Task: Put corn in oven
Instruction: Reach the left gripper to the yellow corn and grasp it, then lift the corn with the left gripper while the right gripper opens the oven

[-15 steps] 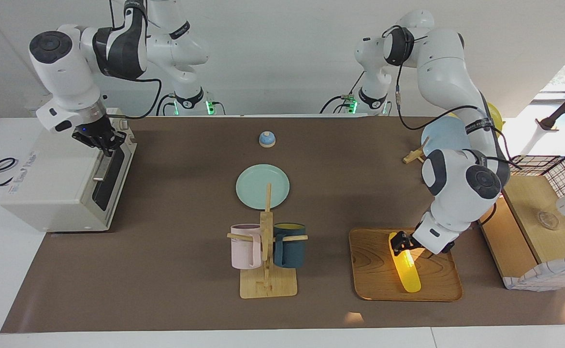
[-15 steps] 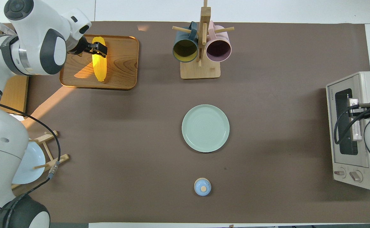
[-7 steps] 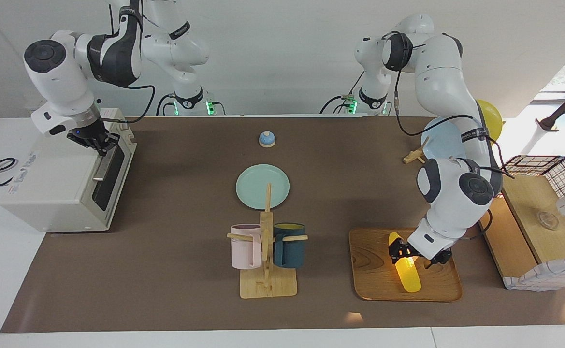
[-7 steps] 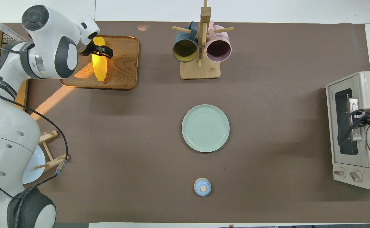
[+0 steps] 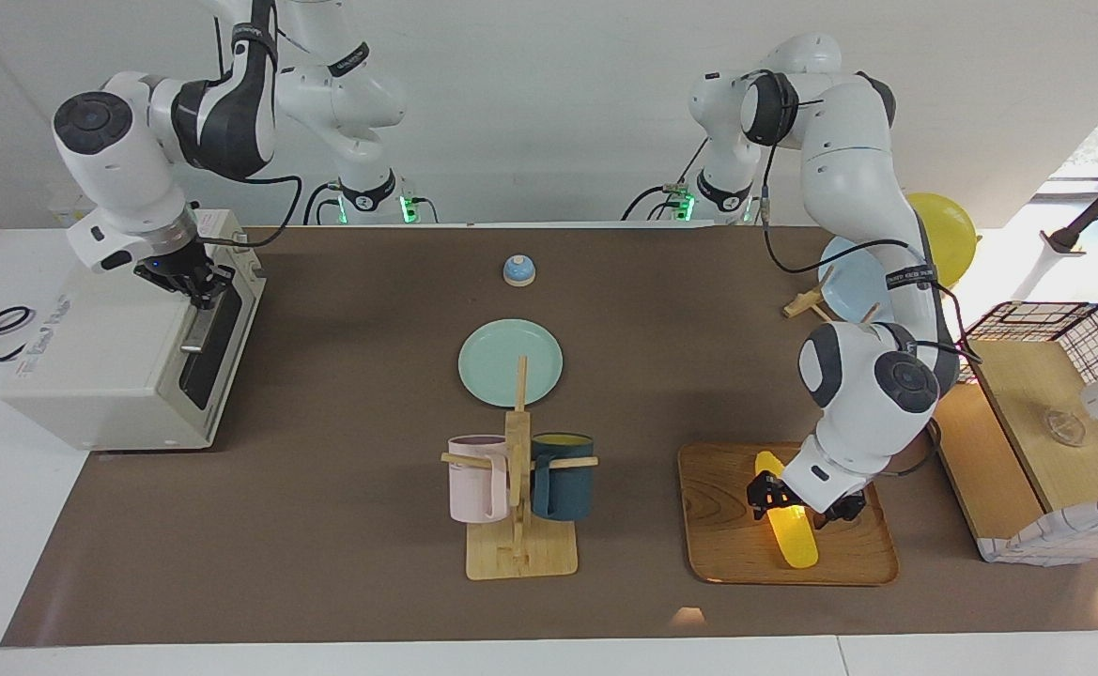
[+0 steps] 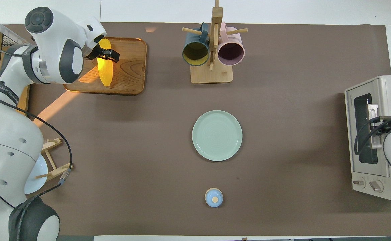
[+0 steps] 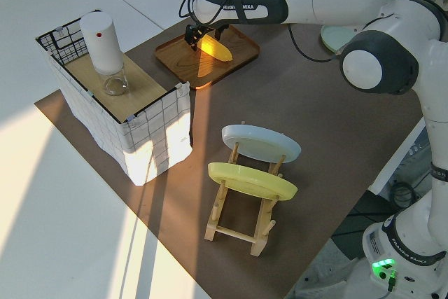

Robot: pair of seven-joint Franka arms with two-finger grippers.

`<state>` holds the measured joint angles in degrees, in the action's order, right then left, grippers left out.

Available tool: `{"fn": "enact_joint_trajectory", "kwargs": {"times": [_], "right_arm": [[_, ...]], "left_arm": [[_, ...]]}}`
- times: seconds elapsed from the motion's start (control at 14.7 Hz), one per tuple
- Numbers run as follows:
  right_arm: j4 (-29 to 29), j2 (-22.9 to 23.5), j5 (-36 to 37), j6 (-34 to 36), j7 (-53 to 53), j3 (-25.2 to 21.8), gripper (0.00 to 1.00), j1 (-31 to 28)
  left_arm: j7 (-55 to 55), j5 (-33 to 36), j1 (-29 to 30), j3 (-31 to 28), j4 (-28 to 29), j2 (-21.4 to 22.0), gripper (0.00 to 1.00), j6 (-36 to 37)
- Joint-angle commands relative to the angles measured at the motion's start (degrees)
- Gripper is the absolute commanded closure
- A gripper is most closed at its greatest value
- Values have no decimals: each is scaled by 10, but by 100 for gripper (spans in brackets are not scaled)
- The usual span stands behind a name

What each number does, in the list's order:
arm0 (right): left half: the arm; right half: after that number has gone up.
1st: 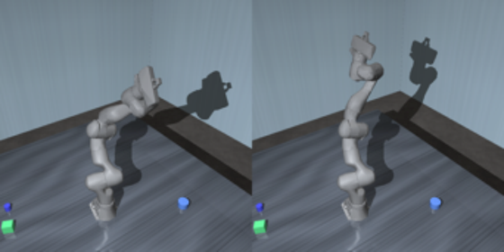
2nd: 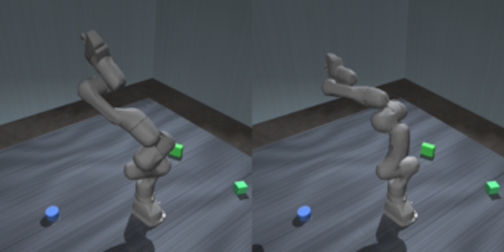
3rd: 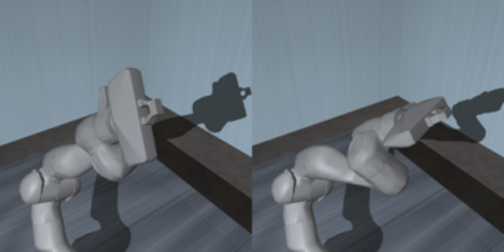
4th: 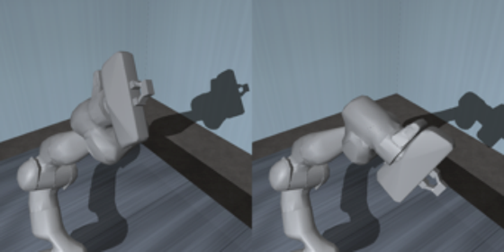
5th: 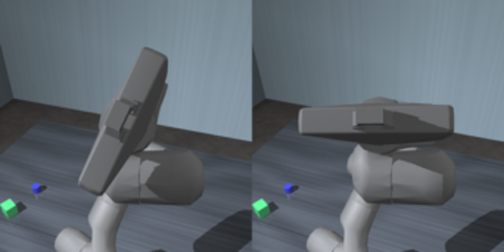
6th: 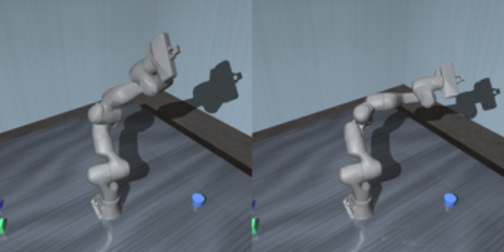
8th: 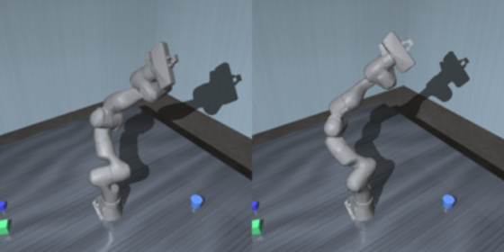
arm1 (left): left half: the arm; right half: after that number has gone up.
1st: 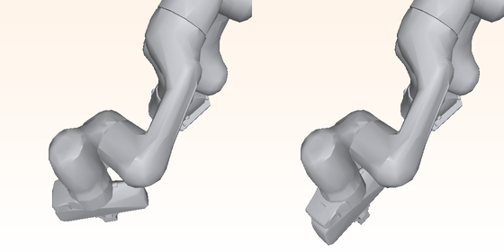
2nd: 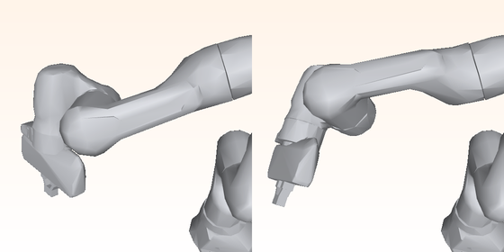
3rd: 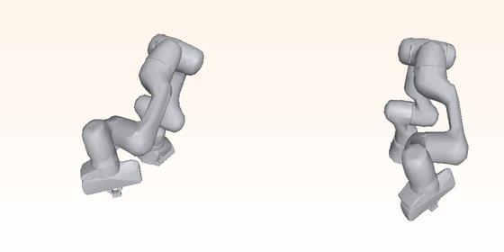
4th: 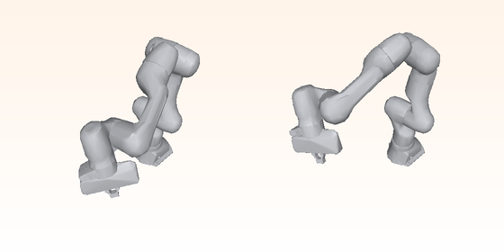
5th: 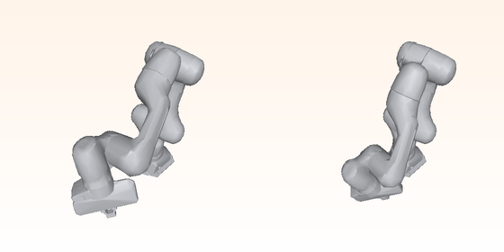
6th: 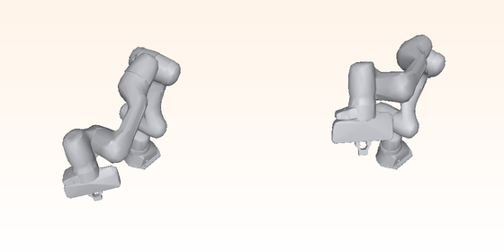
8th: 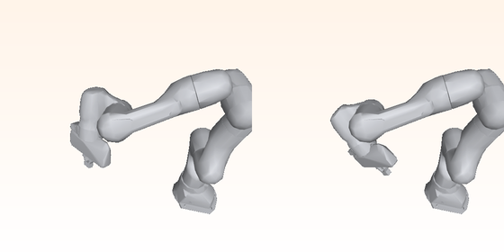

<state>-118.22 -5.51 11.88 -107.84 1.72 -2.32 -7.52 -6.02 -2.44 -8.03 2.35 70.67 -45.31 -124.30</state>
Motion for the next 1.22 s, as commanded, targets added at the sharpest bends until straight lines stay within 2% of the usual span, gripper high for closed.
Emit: {"fn": "enact_joint_trajectory", "kwargs": {"times": [0.0,0.07,0.14,0.27,0.48,0.61,0.75,0.95,1.15], "right_arm": [[-29,14,2,-45,4,5,100,7],[-34,18,1,-54,-11,5,100,19],[-42,19,1,-67,-27,5,100,26],[-53,29,-2,-83,-44,5,100,36],[-74,44,-19,-124,-47,5,100,37],[-76,64,-33,-139,-47,6,100,39],[-98,69,-43,-183,-48,6,100,46],[-140,69,-44,-242,-48,6,100,51],[-151,76,-46,-262,-49,7,100,58]], "left_arm": [[-4,11,-4,-4,6,5,76,-11],[-4,10,-3,-4,6,5,96,-4],[-3,6,-3,-3,4,6,100,3],[2,-7,-6,-2,2,14,100,27],[17,-67,-6,-5,6,71,100,76],[71,-69,-8,-3,20,121,100,133],[114,-70,-35,-3,81,189,100,158],[195,-70,-92,-3,201,282,100,152],[254,-70,-153,-2,291,350,100,146]]}}
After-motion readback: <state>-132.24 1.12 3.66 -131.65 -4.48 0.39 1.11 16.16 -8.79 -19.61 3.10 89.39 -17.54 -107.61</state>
